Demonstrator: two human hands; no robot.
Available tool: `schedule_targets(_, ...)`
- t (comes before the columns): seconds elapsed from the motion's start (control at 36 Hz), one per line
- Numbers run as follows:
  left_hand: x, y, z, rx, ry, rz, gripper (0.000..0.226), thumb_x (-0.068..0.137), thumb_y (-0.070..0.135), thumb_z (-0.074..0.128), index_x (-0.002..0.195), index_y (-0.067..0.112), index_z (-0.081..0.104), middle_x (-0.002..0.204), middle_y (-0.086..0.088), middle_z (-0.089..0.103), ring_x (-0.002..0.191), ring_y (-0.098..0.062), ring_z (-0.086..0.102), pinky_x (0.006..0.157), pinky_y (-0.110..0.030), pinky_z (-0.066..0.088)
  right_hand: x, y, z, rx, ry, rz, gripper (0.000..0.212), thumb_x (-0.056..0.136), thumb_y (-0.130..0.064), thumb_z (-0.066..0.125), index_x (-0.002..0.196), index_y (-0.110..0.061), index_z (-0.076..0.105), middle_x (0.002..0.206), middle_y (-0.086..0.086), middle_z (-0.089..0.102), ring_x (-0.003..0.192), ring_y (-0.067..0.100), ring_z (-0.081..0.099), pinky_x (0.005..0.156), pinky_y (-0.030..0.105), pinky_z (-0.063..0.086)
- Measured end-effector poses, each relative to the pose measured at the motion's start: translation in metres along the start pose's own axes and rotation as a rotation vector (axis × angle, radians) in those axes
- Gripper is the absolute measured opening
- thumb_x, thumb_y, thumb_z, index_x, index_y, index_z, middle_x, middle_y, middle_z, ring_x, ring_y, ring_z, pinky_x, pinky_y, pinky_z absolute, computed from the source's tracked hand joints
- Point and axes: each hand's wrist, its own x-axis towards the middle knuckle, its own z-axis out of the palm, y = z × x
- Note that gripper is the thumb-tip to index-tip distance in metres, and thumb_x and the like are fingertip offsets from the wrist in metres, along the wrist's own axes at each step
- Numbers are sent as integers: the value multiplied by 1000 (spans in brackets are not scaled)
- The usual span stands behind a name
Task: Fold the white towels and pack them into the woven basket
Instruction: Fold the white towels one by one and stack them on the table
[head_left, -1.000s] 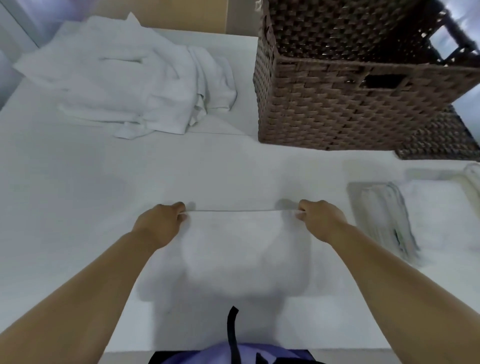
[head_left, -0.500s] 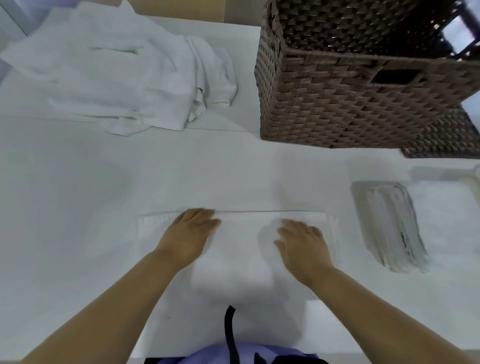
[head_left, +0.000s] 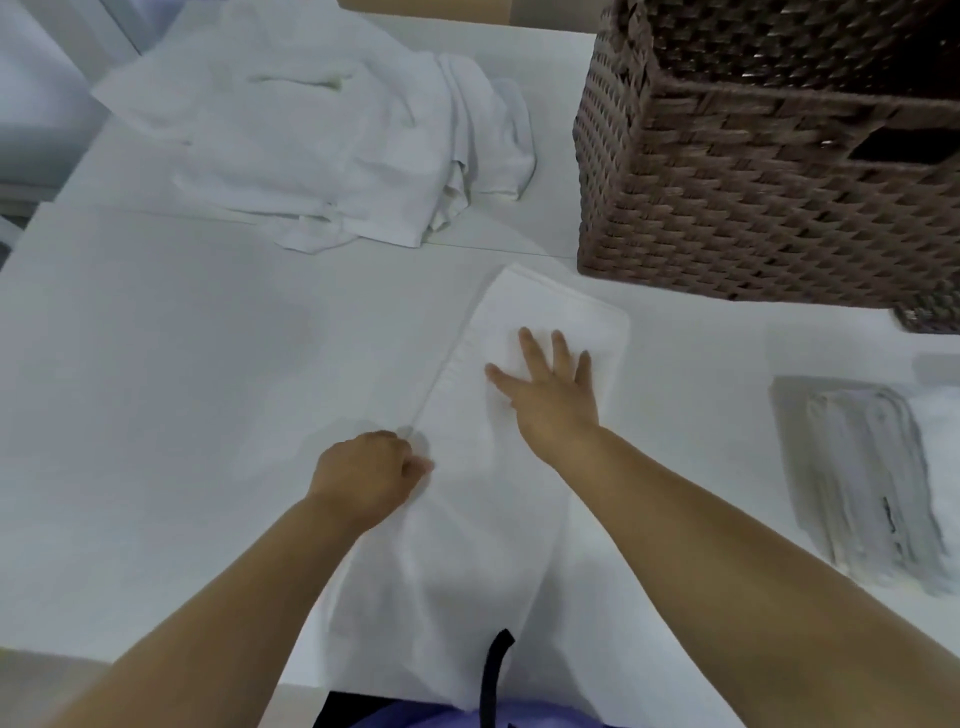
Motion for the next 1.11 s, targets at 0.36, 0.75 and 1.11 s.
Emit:
schedule_targets(0.36, 20, 19, -2, -437, 87, -266, 39, 88, 49, 55, 110, 17, 53, 102, -1, 59, 89, -21, 59, 71, -31, 46, -81, 20, 35, 462, 166, 298, 71, 89, -42, 59, 142, -13, 23, 139, 10, 31, 125, 28, 31, 99, 38, 39)
schedule_targets(0.75, 8, 19, 2, -724, 95, -304, 28, 86, 39, 64, 78, 16, 49, 73, 2, 54, 63, -14, 50, 52, -24, 36, -85, 16, 43, 1015, 7, 499, 19, 87, -26, 65, 81, -13, 53, 78, -2, 59, 71, 15, 58, 57, 25, 43)
schedule_targets(1.11, -59, 10, -23, -1014, 271, -19, 26, 83, 20, 68, 91, 44, 62, 78, -3, 56, 62, -9, 50, 61, -16, 40, -141, 12, 18, 1360, 231, 273, 63, 72, -1, 78, 123, -32, 55, 99, -1, 66, 91, 16, 65, 85, 30, 54)
